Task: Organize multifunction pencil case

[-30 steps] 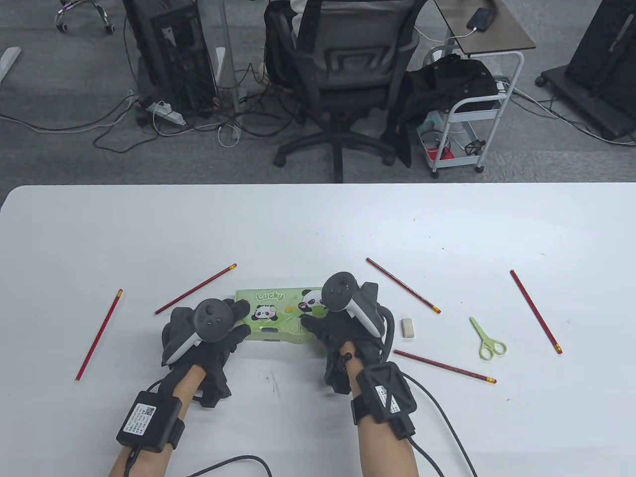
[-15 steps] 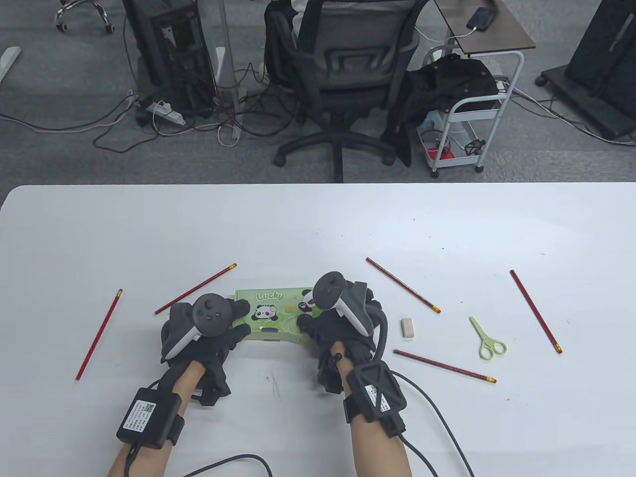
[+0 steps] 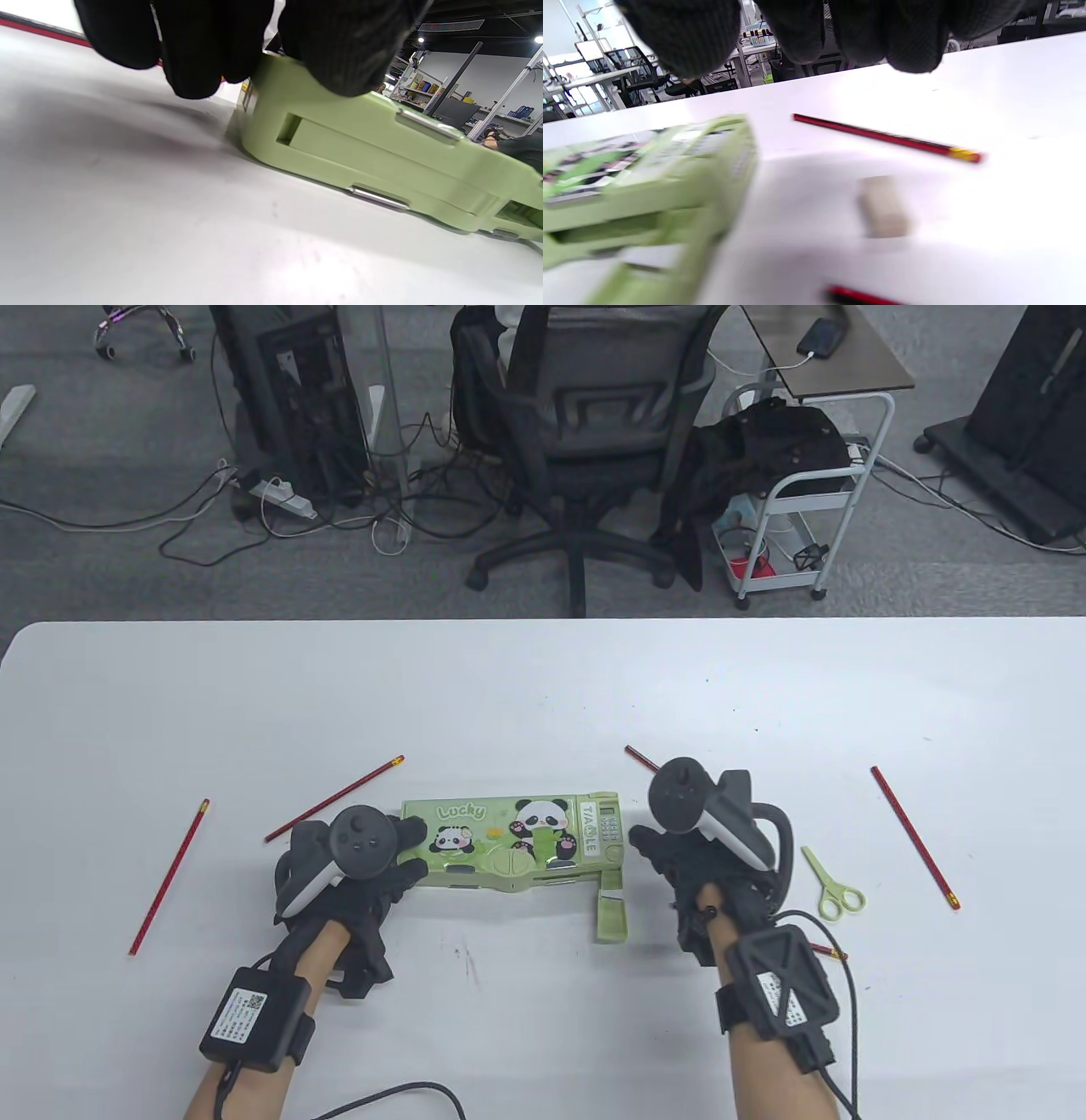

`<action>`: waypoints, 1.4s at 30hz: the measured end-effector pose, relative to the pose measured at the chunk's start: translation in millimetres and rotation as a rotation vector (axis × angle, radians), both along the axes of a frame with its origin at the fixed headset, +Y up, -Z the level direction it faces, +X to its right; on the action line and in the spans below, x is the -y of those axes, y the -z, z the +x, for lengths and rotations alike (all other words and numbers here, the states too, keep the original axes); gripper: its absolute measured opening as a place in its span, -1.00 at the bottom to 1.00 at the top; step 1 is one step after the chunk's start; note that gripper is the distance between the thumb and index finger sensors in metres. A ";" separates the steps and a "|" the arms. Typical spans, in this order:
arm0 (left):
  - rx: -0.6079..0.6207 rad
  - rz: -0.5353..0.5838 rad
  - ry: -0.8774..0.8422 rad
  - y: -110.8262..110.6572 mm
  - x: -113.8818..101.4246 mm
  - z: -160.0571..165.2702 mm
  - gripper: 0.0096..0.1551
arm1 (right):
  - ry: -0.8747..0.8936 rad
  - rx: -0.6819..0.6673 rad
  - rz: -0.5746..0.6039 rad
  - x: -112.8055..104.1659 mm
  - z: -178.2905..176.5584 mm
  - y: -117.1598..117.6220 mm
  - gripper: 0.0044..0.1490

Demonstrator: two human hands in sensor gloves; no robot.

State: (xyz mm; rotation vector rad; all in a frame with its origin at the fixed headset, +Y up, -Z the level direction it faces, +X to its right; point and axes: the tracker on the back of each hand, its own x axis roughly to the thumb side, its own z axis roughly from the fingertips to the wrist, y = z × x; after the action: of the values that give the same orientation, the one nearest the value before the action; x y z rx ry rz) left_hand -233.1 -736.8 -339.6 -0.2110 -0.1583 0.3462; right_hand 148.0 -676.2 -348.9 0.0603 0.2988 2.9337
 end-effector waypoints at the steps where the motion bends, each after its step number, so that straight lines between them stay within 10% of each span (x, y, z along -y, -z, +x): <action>1: 0.000 -0.001 -0.002 0.1 0.0 -0.2 -0.37 | -0.017 -0.003 0.005 3.7 9.5 -1.9 -0.12; 16: 0.006 -0.006 0.013 1.6 -0.6 -0.3 -0.37 | -0.340 -0.126 -0.071 55.7 6.5 1.6 -0.19; 42: 0.011 -0.007 0.028 2.2 0.0 0.9 -0.37 | -0.378 -0.132 -0.021 48.7 -6.1 -6.3 -0.15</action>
State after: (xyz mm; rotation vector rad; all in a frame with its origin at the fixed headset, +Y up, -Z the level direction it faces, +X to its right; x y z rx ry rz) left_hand -232.2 -736.8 -341.8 -0.2223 -0.1650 0.3181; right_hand 141.9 -724.9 -342.6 0.2174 0.3999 3.3072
